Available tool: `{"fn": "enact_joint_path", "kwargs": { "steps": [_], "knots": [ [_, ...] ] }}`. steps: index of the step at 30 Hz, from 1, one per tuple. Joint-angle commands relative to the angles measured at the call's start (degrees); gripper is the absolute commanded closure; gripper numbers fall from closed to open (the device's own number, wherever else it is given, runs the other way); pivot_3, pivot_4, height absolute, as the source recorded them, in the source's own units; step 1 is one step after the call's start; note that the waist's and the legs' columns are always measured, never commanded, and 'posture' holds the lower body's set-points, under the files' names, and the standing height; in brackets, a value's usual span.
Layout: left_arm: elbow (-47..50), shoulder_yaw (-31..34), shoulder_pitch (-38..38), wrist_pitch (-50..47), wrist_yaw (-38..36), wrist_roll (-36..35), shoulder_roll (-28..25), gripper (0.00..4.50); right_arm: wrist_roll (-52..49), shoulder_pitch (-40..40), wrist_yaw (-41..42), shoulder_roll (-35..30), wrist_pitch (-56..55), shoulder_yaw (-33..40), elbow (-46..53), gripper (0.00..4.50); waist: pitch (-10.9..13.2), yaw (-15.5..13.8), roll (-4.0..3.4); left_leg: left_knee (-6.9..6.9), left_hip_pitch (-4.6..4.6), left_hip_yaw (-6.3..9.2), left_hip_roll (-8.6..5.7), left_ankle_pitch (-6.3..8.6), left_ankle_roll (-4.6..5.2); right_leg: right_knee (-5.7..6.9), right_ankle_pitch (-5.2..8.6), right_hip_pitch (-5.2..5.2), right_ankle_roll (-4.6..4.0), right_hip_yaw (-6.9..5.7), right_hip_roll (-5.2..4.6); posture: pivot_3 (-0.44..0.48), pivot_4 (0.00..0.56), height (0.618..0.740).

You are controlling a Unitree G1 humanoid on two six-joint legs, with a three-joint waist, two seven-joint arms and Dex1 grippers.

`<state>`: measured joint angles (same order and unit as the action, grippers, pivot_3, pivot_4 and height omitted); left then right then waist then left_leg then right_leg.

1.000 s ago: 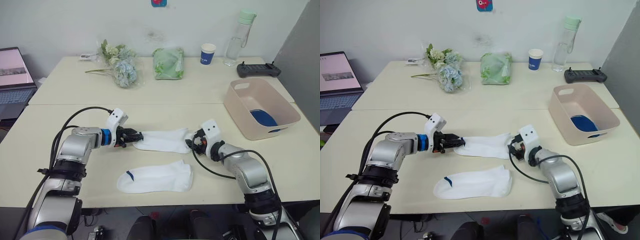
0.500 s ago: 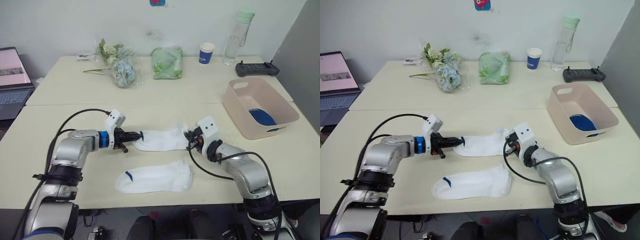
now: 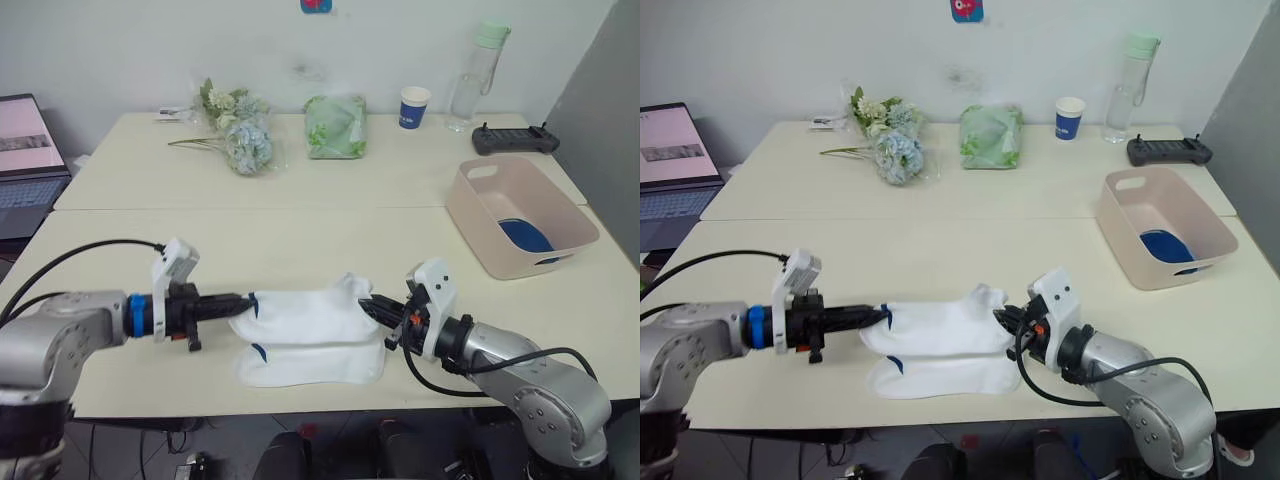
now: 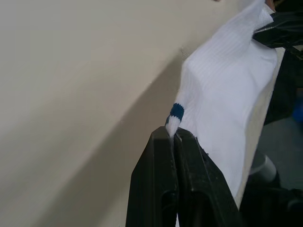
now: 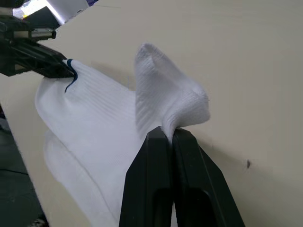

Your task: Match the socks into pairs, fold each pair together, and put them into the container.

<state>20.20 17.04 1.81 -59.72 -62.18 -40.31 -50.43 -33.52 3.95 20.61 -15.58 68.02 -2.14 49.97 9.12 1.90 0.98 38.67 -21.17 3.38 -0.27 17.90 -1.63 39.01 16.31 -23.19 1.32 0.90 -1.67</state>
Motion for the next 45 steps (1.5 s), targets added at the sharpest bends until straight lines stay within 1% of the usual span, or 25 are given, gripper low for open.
{"fn": "enact_joint_path", "kwargs": {
  "steps": [1,3,6,13,15,20,23,28,29,31,32,36,38,40,41,43,45],
  "knots": [
    [4.41,1.0,-5.14,2.25,1.95,-0.01,0.25,4.5,-0.77,-3.27,-1.02,-2.45,0.21,-0.79,2.79,4.45,0.0,-0.08,0.0,0.0,0.0,0.0,0.0,0.0,0.0,-0.01,0.0,0.0,0.0,-0.01,-0.01,0.0,0.15,0.74],
    [3.97,-0.63,-8.38,5.65,2.64,2.39,0.55,4.5,1.18,-5.24,-1.66,-4.79,-1.22,-2.61,1.51,4.45,0.01,-0.15,-0.01,0.0,0.04,0.0,0.0,0.0,-0.01,0.0,0.0,0.04,-0.01,-0.02,-0.03,0.0,0.15,0.74],
    [3.6,-1.56,-10.44,7.83,3.63,3.28,0.94,4.5,1.7,-6.43,-2.04,-6.08,-2.18,-3.48,0.83,4.45,0.01,-0.17,-0.01,-0.01,0.15,-0.05,-0.01,0.0,-0.01,-0.01,0.0,0.12,-0.01,-0.01,-0.02,0.0,0.15,0.74],
    [1.04,-5.15,-11.73,14.53,4.16,6.69,1.85,4.5,3.71,-7.05,-2.48,-6.71,-5.39,-6.54,-3.18,4.45,0.01,-0.19,0.01,-0.04,0.14,-0.09,-0.01,0.0,-0.01,-0.03,0.01,0.11,-0.01,0.0,-0.02,0.0,0.15,0.74],
    [0.77,-5.58,-12.06,15.29,3.73,6.68,1.72,4.5,3.86,-6.8,-2.34,-6.75,-5.72,-7.26,-3.74,4.45,0.01,-0.19,0.01,-0.06,0.15,-0.09,-0.01,0.0,-0.01,-0.03,0.01,0.11,-0.01,0.01,-0.02,0.0,0.15,0.74],
    [-0.26,-6.49,-11.18,17.0,5.87,7.29,3.73,4.5,5.03,-6.29,-2.91,-6.64,-6.68,-7.86,-5.26,4.45,0.0,-0.2,0.02,-0.07,0.14,-0.09,0.0,0.0,0.0,-0.03,0.01,0.11,-0.01,-0.01,-0.02,0.0,0.15,0.74],
    [-0.13,-6.41,-11.31,18.02,4.89,6.52,3.95,3.87,4.57,-6.26,-2.46,-6.77,-6.53,-7.1,-4.67,3.74,0.01,-0.2,0.02,-0.08,0.14,-0.08,0.0,0.0,0.0,-0.03,0.0,0.11,-0.01,-0.02,-0.02,0.0,0.15,0.74],
    [0.89,-4.38,-12.38,18.84,4.02,5.41,2.99,2.24,3.55,-6.05,-2.46,-6.54,-6.52,-4.34,-3.21,2.01,0.01,-0.2,0.02,-0.12,0.15,-0.09,0.0,0.0,0.0,-0.04,0.01,0.1,-0.01,-0.01,-0.02,0.0,0.15,0.74],
    [0.88,-3.12,-12.18,19.34,3.38,4.66,2.81,1.93,3.15,-5.66,-1.69,-6.98,-7.2,-3.68,-2.42,1.65,0.01,-0.2,0.02,-0.12,0.15,-0.09,0.0,0.0,0.0,-0.04,0.01,0.1,-0.01,-0.01,-0.02,0.0,0.15,0.74],
    [0.53,-1.08,-10.87,17.27,1.5,2.17,0.92,1.26,0.34,-5.29,0.73,-6.92,-8.65,-2.25,-0.03,0.95,0.04,-0.2,0.04,-0.12,0.15,-0.08,0.0,0.0,0.0,-0.04,0.0,0.1,-0.02,-0.03,-0.02,0.0,0.15,0.74],
    [-0.32,-0.86,-9.43,16.99,1.26,2.22,-0.14,1.21,-0.24,-5.2,1.37,-7.07,-9.56,-1.75,0.5,0.61,0.04,-0.19,0.04,-0.13,0.15,-0.06,0.02,0.0,0.0,-0.03,0.01,0.1,-0.01,-0.06,-0.01,0.0,0.15,0.74],
    [-2.54,-1.58,-3.96,18.48,0.42,3.18,-2.61,1.21,-0.58,-4.02,2.06,-7.84,-11.66,-1.27,0.68,0.61,0.04,-0.21,0.04,-0.2,0.21,-0.08,0.0,0.0,0.0,-0.03,0.01,0.12,-0.01,-0.05,0.02,0.0,0.15,0.74],
    [-1.86,-3.36,-0.41,19.4,-0.51,3.05,-2.89,1.21,0.29,-2.3,2.72,-8.47,-13.18,-2.5,0.24,0.61,0.06,-0.19,0.06,-0.21,0.2,-0.13,-0.02,0.0,0.0,-0.04,0.01,0.11,-0.01,0.0,0.02,0.0,0.15,0.74],
    [-0.78,-5.6,0.78,20.36,-2.36,3.64,-3.48,1.6,0.76,-1.54,3.31,-9.01,-14.08,-3.71,-0.5,0.98,0.07,-0.19,0.07,-0.2,0.19,-0.16,-0.04,0.0,0.0,-0.05,0.0,0.1,-0.01,0.02,0.02,0.0,0.15,0.74],
    [0.11,-7.78,0.32,22.48,-4.5,5.21,-4.35,1.8,1.36,-1.58,4.21,-9.85,-14.96,-5.0,-1.18,1.2,0.06,-0.19,0.07,-0.21,0.19,-0.16,-0.04,0.0,-0.01,-0.05,0.0,0.1,-0.01,0.02,0.01,0.0,0.15,0.74],
    [1.29,-10.92,-0.37,25.38,-7.3,7.35,-5.61,2.44,2.45,-1.73,5.69,-11.45,-16.6,-7.18,-2.2,1.91,0.07,-0.05,0.07,-0.29,0.21,-0.17,-0.03,-0.01,-0.01,-0.07,0.01,0.07,-0.01,0.05,0.02,0.0,0.15,0.74],
    [1.35,-16.74,-0.51,30.67,-10.58,11.64,-6.07,3.07,5.39,-1.01,7.51,-13.1,-19.43,-11.34,-5.35,2.65,0.07,-0.05,0.07,-0.44,0.24,-0.23,-0.03,-0.01,-0.01,-0.1,0.01,0.03,-0.02,0.09,0.02,0.0,0.15,0.74]
  ]
}}
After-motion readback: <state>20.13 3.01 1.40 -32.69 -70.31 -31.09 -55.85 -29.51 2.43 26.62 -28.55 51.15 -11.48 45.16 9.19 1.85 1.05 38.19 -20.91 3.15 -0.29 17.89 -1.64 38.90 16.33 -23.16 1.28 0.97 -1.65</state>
